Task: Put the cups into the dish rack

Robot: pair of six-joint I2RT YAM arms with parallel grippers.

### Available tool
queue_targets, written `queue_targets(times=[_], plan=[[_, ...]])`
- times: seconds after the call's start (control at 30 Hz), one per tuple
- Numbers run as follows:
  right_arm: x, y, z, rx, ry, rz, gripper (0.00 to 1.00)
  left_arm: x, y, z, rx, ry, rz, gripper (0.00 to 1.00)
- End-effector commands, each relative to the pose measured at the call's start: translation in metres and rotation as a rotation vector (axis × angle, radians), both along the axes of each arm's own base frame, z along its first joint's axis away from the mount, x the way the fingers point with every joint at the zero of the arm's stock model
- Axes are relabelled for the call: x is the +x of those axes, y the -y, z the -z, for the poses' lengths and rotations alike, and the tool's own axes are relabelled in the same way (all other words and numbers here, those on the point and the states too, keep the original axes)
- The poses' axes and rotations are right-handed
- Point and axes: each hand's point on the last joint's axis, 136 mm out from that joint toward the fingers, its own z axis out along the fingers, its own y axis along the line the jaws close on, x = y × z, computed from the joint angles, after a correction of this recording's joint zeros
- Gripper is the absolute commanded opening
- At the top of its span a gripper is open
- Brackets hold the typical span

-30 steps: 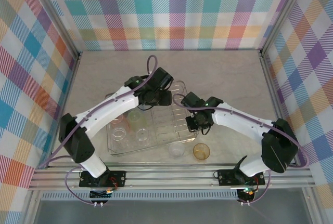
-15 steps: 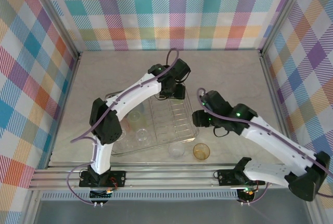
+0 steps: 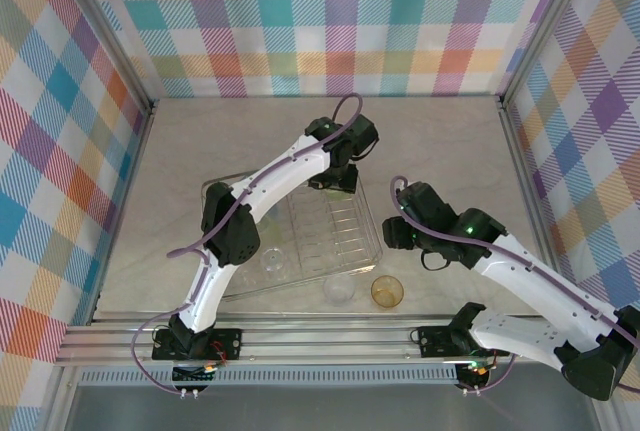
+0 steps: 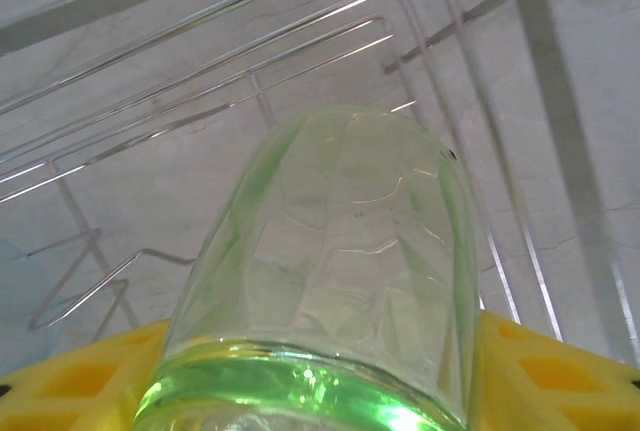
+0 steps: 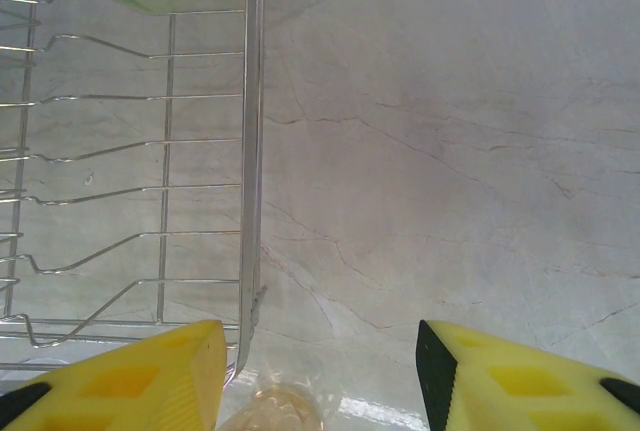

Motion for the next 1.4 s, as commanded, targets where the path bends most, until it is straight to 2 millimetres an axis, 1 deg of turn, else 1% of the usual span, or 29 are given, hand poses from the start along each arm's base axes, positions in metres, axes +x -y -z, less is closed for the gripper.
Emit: queue_targets(times=[0.0,0.23,0.33,0.47,0.57,0.6,0.63,0.67,0.7,0.87,0.93,1.03,1.1,1.13,1.2,1.27,1.33,1.37], plan=[[0.000,0.006,0.003,-0.027,0.006,0.001,0.53,-0.004,-0.008,-0.003,0.059,-0.007,0.030,0.31],[-0.001,0.008,0.011,-0.041,-0.013,0.004,0.53,-0.001,0.001,0.011,0.079,-0.062,0.071,0.37],[-0.003,0.010,0.013,-0.044,-0.016,0.004,0.53,0.003,-0.001,0.016,0.085,-0.075,0.069,0.38],[-0.004,0.012,0.015,-0.050,-0.019,0.003,0.53,0.009,-0.010,0.021,0.101,-0.082,0.050,0.38],[-0.003,0.012,0.018,-0.058,-0.027,0.003,0.54,0.014,-0.011,0.024,0.093,-0.087,0.047,0.42],[-0.003,0.012,0.019,-0.060,-0.034,0.004,0.55,0.015,-0.011,0.025,0.090,-0.088,0.048,0.44],[-0.004,0.011,0.020,-0.060,-0.042,0.004,0.58,0.016,-0.011,0.026,0.089,-0.089,0.048,0.45],[-0.004,0.012,0.021,-0.068,-0.051,0.006,0.63,0.017,-0.011,0.028,0.087,-0.093,0.051,0.47],[-0.004,0.012,0.021,-0.074,-0.061,0.006,0.66,0.018,-0.010,0.031,0.084,-0.099,0.057,0.47],[-0.005,0.012,0.015,-0.075,-0.061,0.001,0.67,0.023,-0.009,0.045,0.094,-0.128,0.079,0.50],[-0.005,0.012,0.015,-0.078,-0.059,-0.003,0.67,0.025,-0.010,0.051,0.101,-0.135,0.078,0.54],[-0.007,0.013,0.017,-0.081,-0.070,-0.006,0.67,0.029,-0.010,0.057,0.103,-0.140,0.076,0.63],[-0.008,0.014,0.019,-0.086,-0.079,-0.004,0.68,0.031,-0.009,0.059,0.102,-0.134,0.079,0.72],[-0.008,0.014,0.019,-0.089,-0.081,-0.002,0.69,0.032,-0.008,0.058,0.097,-0.130,0.081,0.74],[-0.008,0.017,0.019,-0.097,-0.080,0.010,0.75,0.033,-0.006,0.054,0.090,-0.117,0.089,0.81],[-0.008,0.018,0.018,-0.099,-0.076,0.015,0.77,0.036,-0.006,0.048,0.083,-0.096,0.091,0.92],[-0.007,0.018,0.015,-0.097,-0.070,0.016,0.77,0.039,-0.005,0.043,0.075,-0.079,0.100,0.99],[-0.007,0.018,0.014,-0.096,-0.069,0.015,0.77,0.040,-0.004,0.039,0.074,-0.066,0.103,1.00]])
